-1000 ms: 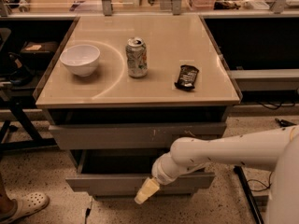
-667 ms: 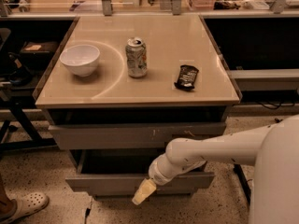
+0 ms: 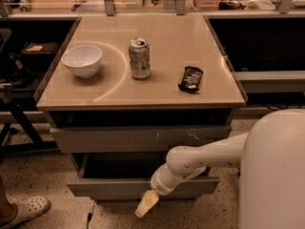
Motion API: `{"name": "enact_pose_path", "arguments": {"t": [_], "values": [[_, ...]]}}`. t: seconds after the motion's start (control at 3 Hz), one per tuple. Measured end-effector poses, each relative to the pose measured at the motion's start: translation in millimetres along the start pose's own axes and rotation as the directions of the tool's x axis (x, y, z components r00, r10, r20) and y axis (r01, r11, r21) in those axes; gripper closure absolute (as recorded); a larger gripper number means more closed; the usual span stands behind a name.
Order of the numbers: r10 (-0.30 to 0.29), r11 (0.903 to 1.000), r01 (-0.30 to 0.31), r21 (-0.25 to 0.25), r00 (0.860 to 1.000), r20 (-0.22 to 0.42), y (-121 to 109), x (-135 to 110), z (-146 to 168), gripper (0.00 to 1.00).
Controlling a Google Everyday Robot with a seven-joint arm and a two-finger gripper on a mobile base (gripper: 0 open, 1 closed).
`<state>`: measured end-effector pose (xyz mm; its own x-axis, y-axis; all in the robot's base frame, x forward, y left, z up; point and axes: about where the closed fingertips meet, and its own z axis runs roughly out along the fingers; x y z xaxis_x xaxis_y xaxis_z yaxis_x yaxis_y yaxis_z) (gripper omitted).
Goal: Open middle drawer
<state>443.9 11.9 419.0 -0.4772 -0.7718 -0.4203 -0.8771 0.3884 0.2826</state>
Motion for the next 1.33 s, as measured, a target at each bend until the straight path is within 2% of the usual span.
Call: {"name": "enact_pose_path", "arguments": {"t": [1.33], "values": [[0.02, 0.9994, -0.021, -0.027, 1.0, -0.022, 6.6, 6.0, -5.2, 0.0]]}}
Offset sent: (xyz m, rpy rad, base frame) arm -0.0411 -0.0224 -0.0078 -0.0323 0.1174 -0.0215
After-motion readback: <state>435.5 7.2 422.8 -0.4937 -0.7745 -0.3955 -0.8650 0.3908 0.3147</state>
